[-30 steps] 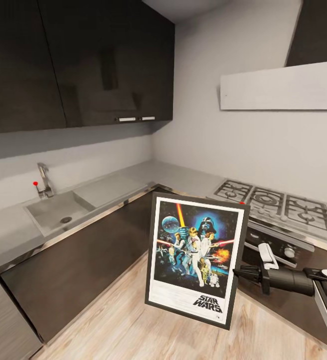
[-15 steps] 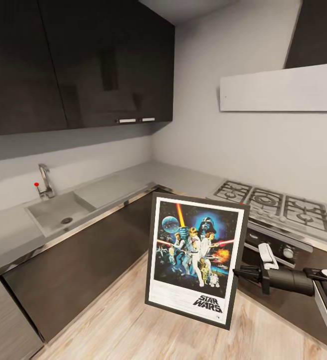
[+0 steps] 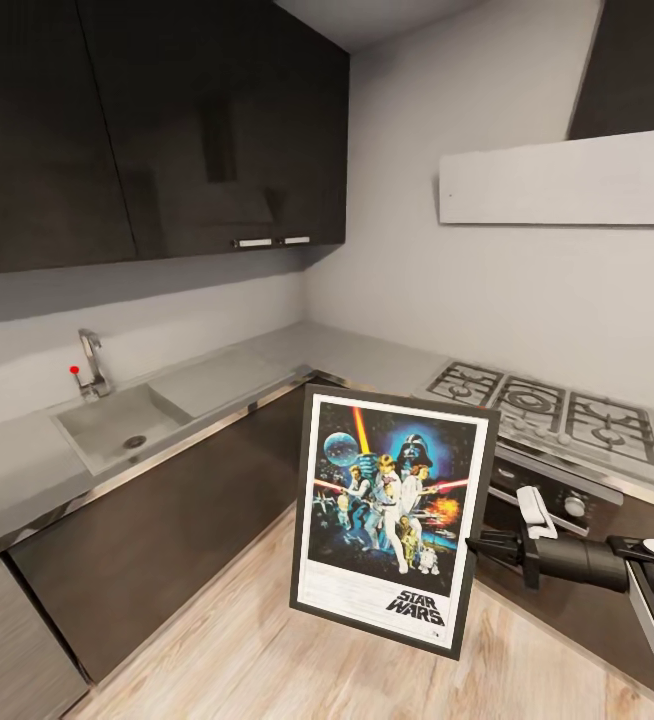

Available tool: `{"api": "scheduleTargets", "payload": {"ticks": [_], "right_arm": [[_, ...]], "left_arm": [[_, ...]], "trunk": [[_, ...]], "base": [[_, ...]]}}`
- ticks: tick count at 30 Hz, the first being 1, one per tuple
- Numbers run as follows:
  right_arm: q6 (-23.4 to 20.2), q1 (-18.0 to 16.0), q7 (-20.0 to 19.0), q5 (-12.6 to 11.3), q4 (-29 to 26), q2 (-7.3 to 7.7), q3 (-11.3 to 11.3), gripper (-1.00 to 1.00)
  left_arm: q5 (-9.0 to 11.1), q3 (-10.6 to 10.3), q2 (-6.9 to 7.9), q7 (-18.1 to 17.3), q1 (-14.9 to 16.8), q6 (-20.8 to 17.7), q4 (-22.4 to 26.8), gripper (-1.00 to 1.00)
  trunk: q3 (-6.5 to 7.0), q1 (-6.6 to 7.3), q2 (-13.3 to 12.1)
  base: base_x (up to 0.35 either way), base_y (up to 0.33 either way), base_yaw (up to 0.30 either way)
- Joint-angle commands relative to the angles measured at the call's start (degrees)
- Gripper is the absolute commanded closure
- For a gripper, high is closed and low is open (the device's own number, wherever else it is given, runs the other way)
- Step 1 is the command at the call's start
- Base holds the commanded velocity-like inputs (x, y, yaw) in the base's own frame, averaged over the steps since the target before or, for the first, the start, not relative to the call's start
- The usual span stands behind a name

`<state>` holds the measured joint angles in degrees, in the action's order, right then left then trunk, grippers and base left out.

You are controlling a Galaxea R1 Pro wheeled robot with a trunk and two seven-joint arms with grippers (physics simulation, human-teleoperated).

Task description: Pick up the poster from the kitchen countertop and hang it on one of the wall nails in the kitchen.

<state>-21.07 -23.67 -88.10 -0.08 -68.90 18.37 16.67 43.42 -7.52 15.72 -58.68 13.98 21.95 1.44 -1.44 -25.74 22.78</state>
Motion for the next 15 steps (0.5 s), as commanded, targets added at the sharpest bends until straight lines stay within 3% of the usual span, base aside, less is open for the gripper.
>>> {"api": "scheduleTargets", "payload": {"ticks": [1,15], "right_arm": [[-0.73,-0.06,-0.32,-0.02,-0.01,0.00,0.03,1.00],[-0.73,-0.06,-0.32,-0.01,-0.06,0.00,0.03,1.00]], "left_arm": [[0.43,-0.48,0.01,-0.11,0.04,0.29,-0.04,-1.00],[0.43,-0.48,0.01,-0.13,0.06,0.29,-0.04,-1.00]], "trunk": [[-0.14,-0.04,0.14],[-0.14,-0.04,0.14]], "base": [[0.000,0.000,0.000],[0.000,0.000,0.000]]}}
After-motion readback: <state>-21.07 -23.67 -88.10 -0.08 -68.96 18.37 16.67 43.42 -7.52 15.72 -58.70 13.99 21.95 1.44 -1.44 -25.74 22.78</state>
